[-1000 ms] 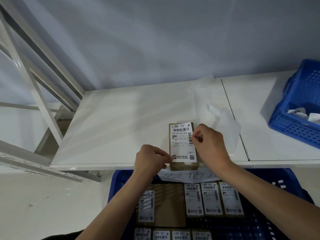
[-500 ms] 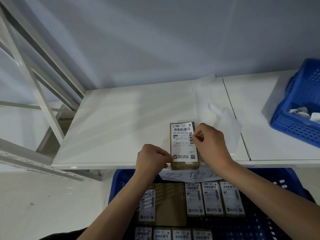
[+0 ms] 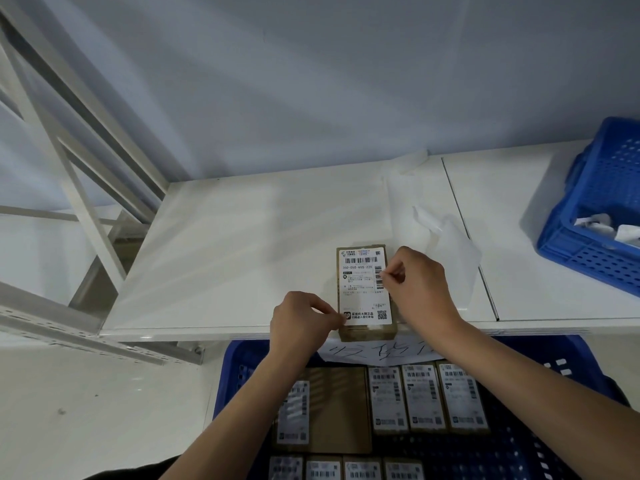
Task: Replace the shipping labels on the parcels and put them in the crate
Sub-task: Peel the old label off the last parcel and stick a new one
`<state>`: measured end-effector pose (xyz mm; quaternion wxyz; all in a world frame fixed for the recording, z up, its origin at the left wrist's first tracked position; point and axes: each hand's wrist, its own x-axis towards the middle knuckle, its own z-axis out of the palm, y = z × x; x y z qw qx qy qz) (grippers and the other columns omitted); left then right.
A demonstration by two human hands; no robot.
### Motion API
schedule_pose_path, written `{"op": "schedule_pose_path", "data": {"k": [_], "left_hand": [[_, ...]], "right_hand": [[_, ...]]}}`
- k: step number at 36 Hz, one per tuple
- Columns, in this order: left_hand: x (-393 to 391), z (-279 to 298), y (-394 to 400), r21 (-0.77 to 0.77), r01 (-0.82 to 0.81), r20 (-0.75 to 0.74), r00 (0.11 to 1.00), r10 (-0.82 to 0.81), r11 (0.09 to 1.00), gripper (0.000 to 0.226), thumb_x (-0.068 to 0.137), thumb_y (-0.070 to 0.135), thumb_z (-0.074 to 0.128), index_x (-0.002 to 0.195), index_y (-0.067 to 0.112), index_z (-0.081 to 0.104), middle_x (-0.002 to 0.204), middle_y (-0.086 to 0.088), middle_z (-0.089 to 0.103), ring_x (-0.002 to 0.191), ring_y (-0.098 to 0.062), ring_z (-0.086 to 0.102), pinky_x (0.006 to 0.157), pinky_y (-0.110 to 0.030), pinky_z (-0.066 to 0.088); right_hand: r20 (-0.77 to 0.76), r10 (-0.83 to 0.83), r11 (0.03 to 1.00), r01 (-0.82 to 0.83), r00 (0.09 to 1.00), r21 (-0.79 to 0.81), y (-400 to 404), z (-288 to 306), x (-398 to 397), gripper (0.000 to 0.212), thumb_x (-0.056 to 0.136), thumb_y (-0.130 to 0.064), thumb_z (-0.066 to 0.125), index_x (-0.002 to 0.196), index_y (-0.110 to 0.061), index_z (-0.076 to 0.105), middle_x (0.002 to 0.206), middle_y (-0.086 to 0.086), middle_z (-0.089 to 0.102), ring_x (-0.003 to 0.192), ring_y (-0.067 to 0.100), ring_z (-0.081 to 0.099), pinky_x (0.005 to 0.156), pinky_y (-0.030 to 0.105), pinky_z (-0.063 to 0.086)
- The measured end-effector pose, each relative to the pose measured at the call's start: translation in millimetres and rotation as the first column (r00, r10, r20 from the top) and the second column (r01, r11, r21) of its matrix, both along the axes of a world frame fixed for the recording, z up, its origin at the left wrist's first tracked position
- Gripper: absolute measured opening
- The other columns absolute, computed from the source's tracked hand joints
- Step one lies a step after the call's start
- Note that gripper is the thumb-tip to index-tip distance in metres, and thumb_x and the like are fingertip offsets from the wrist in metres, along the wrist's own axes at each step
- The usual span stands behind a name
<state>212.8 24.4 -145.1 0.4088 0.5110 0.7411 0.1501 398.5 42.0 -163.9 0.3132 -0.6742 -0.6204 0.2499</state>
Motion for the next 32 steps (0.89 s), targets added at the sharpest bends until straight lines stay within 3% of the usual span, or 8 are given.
{"op": "schedule_pose_path", "data": {"k": [9,11,15,20,25,32], "left_hand": [[1.0,1.0,-1.9,-0.048,-0.025,0.065,0.997,0.028,0.999,0.020,0.081,0.027,0.085,0.096,0.023,0.072,0.089,0.003,0.073,0.075,-0.021,0.075,0.074,-0.039,0.064],[1.9,0.0,-1.0,-0.087,-0.049,0.123,0.991,0.059,0.995,0.026,0.083,0.021,0.083,0.106,0.020,0.072,0.090,-0.003,0.076,0.075,-0.021,0.075,0.074,-0.040,0.064],[3.8,-2.9,1.6,-0.147,-0.076,0.218,0.970,0.108,0.986,0.041,0.085,0.013,0.080,0.123,0.020,0.068,0.101,-0.006,0.076,0.081,-0.025,0.075,0.078,-0.040,0.064],[2.3,-6.5,3.6,-0.133,-0.090,0.252,0.960,0.122,0.987,0.050,0.080,0.009,0.082,0.125,0.024,0.068,0.104,-0.007,0.077,0.097,-0.027,0.072,0.095,-0.049,0.058],[1.5,-9.6,5.4,-0.162,-0.092,0.336,0.931,0.143,0.982,0.054,0.081,0.001,0.079,0.129,0.022,0.066,0.116,-0.012,0.074,0.101,-0.027,0.072,0.092,-0.047,0.060],[2.7,-7.1,5.5,-0.183,-0.066,0.436,0.889,0.141,0.981,0.071,0.085,-0.011,0.072,0.146,0.018,0.052,0.137,-0.015,0.059,0.112,-0.029,0.065,0.093,-0.043,0.060]], "right_hand": [[-0.014,-0.021,0.999,0.021,1.000,-0.028,3.6,-2.0,2.2,0.014,0.091,-0.015,0.071,0.087,-0.012,0.058,0.081,-0.001,0.064,0.078,0.013,0.062,0.061,0.010,0.040],[-0.028,-0.028,0.999,0.027,0.999,-0.038,3.0,-0.4,1.6,0.016,0.092,-0.016,0.071,0.094,-0.011,0.056,0.086,-0.002,0.064,0.082,0.015,0.061,0.064,0.013,0.040],[-0.057,-0.023,0.992,0.016,0.998,-0.122,1.5,2.9,1.0,0.028,0.093,-0.020,0.070,0.114,-0.009,0.056,0.101,-0.001,0.065,0.084,0.011,0.057,0.058,0.003,0.038],[-0.069,0.010,0.976,-0.024,0.998,-0.216,-1.2,5.8,1.5,0.044,0.091,-0.021,0.073,0.129,-0.009,0.054,0.116,0.004,0.068,0.087,0.009,0.056,0.058,0.000,0.039],[-0.104,0.049,0.953,-0.078,0.993,-0.292,-7.5,3.4,0.5,0.047,0.090,-0.022,0.075,0.131,-0.012,0.055,0.124,0.002,0.067,0.088,0.006,0.055,0.059,-0.005,0.038],[-0.168,0.084,0.901,-0.147,0.982,-0.407,-9.5,4.5,4.4,0.056,0.085,-0.029,0.079,0.134,-0.019,0.053,0.130,-0.006,0.064,0.097,0.006,0.057,0.063,0.005,0.034]]}}
